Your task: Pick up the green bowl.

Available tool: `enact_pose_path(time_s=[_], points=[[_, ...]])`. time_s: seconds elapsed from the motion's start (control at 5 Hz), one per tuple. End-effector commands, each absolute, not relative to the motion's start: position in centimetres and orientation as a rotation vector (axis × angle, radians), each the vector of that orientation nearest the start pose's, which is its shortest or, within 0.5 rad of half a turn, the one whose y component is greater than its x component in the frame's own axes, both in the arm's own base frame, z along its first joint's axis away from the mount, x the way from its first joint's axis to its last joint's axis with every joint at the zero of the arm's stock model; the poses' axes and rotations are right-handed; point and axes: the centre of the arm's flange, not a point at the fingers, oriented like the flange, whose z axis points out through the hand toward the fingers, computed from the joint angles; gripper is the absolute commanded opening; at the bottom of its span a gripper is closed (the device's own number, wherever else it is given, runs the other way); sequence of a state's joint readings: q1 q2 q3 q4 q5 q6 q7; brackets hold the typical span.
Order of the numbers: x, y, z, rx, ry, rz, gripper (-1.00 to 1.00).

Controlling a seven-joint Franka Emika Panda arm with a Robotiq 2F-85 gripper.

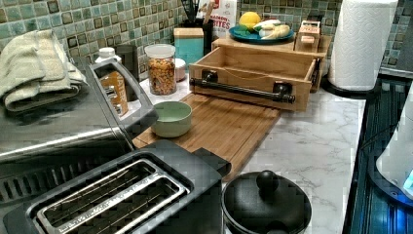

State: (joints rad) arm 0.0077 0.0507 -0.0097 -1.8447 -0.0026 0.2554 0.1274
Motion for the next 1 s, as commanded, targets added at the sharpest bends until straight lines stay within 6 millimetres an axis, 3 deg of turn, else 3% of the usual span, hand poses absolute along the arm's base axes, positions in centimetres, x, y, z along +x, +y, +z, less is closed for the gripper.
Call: enact_pose_path(time_s=[0.2,0.4,0.6,0.8,1.0], points=[[56.9,-0.1,48.7,-2.847,1.401,0.096,-1.0],[56.4,1.2,47.7,-2.834,1.424,0.119,-1.0],[55.6,3.7,46.5,-2.852,1.42,0.065,-1.0],[55.9,6.0,46.1,-2.839,1.444,0.019,-1.0],[56.7,6.9,46.0,-2.796,1.455,-0.003,-1.0]])
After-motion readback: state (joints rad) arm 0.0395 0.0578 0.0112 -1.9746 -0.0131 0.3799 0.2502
